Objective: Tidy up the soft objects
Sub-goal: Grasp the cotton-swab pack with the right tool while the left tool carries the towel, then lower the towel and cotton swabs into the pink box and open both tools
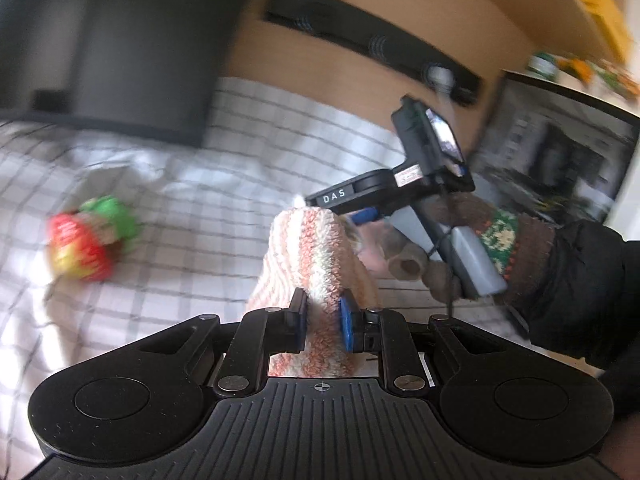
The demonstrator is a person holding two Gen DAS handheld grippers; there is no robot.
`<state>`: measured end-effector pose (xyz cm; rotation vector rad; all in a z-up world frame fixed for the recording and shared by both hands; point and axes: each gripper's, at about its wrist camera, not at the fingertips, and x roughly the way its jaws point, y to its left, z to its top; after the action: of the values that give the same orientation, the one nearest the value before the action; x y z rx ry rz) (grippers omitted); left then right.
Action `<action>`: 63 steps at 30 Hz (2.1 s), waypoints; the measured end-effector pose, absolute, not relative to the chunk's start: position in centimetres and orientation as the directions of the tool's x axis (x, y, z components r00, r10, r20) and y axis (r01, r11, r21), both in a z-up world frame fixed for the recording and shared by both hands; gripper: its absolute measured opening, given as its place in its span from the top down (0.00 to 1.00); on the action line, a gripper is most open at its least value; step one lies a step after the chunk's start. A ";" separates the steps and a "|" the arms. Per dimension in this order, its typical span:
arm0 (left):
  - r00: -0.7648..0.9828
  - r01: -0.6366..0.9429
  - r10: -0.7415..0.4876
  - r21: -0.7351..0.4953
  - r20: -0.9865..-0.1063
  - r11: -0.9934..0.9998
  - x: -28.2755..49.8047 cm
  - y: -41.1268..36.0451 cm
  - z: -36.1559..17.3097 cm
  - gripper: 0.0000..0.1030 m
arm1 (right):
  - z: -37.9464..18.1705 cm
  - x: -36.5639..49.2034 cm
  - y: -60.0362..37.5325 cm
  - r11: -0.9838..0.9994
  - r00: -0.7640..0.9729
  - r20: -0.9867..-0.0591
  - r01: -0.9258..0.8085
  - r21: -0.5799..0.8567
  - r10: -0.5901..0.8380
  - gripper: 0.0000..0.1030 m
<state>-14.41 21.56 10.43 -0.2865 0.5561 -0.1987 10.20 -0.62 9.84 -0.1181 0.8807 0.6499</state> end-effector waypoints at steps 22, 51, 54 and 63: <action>0.815 0.475 -0.555 -0.355 -0.169 0.805 7.5 7.1 21.4 0.76 | 8.3 -1.9 -19.1 0.939 0.720 -0.633 -0.344 0.031 0.285 0.24; 0.720 0.172 -0.429 -0.458 -0.545 0.872 12.2 5.9 10.7 0.72 | 11.2 11.0 -18.2 0.953 0.872 -0.415 -0.301 -0.034 0.260 0.19; 0.700 0.165 -0.469 -0.517 -0.538 0.840 9.0 7.1 9.5 0.72 | 8.5 13.5 -17.1 0.949 0.831 -0.500 -0.309 -0.054 0.243 0.17; 0.639 0.180 -0.448 -0.445 -0.625 0.877 -1.1 9.7 5.8 0.72 | 6.3 9.3 -18.7 0.961 0.790 -0.558 -0.271 0.056 0.255 0.11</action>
<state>-1.11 9.69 5.76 -0.3601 0.8027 -0.3676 9.27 -18.72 6.27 -0.0273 0.5964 0.2832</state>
